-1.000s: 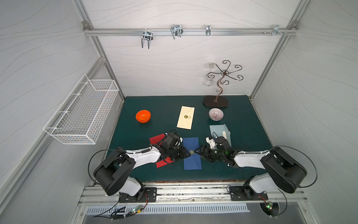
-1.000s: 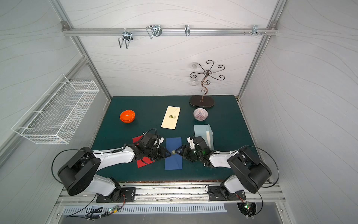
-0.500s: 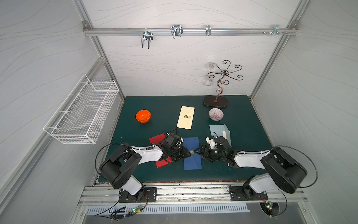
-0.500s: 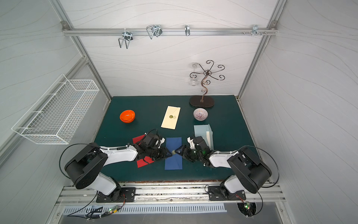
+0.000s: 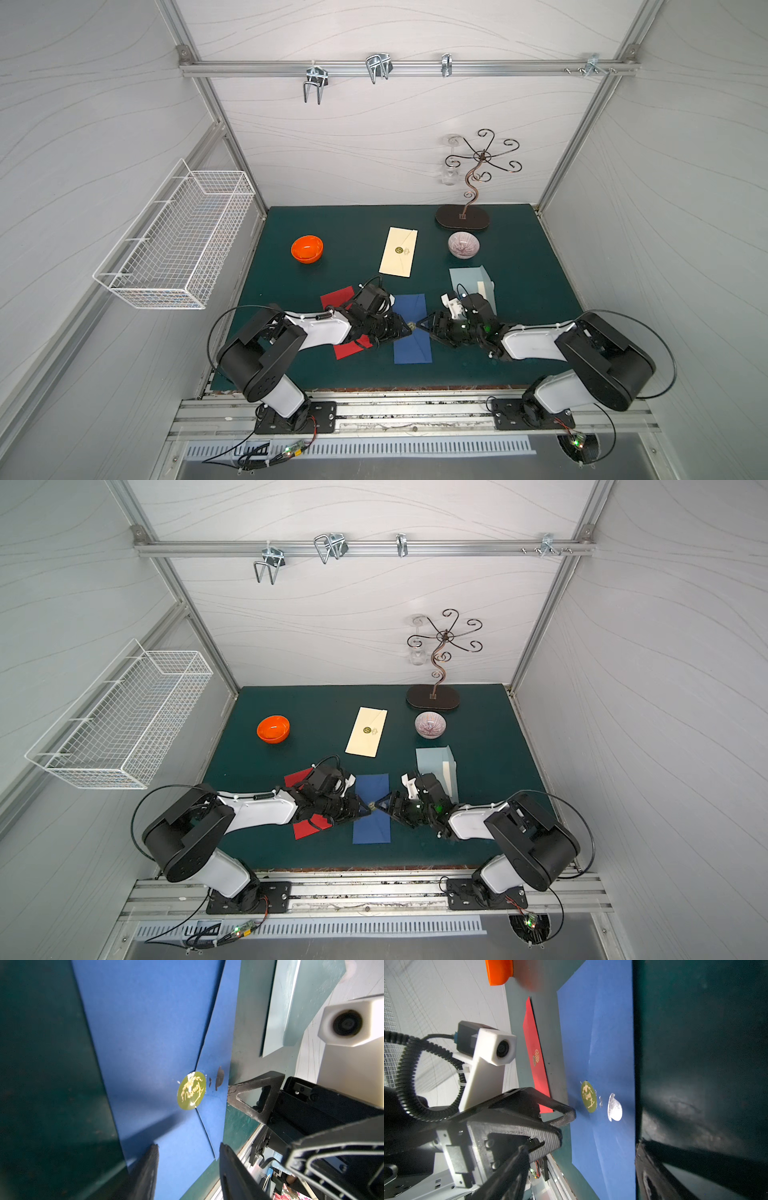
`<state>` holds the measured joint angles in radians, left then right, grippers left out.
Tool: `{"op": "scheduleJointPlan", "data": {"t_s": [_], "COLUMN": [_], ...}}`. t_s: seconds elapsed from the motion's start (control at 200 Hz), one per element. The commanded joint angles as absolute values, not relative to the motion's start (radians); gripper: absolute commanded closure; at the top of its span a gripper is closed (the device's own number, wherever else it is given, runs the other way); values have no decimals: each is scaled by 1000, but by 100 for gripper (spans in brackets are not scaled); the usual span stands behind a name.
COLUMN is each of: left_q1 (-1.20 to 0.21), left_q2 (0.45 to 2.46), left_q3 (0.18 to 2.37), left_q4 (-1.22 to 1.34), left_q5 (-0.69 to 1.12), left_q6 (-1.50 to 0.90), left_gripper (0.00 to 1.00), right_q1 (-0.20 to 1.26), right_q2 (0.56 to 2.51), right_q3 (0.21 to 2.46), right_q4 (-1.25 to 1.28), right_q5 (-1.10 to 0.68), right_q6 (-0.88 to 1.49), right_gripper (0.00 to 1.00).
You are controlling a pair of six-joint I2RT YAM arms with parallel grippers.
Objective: Open the envelope
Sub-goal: Pick up the envelope from the center of the board.
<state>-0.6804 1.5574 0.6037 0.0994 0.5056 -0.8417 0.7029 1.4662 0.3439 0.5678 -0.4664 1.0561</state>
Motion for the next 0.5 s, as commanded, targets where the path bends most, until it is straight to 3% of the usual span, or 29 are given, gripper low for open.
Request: {"op": "scheduleJointPlan", "data": {"t_s": [0.0,0.2,0.49], "left_q1": [-689,-688,-688], "left_q2": [1499,1428,1486], "left_q3": [618,637,624], "left_q4": [28,-74,-40], "left_q5": [467,383,404], "left_q6": [-837,-812,-829], "left_gripper": [48,47,47], "right_q1": [702,693,693], "right_q2": [1477,1470,1467], "right_q3": [324,317,318], "right_q4": [533,511,508], "right_q5": [-466,-453,-455], "right_q6": [1073,1079,1081], "right_gripper": [18,18,18]}}
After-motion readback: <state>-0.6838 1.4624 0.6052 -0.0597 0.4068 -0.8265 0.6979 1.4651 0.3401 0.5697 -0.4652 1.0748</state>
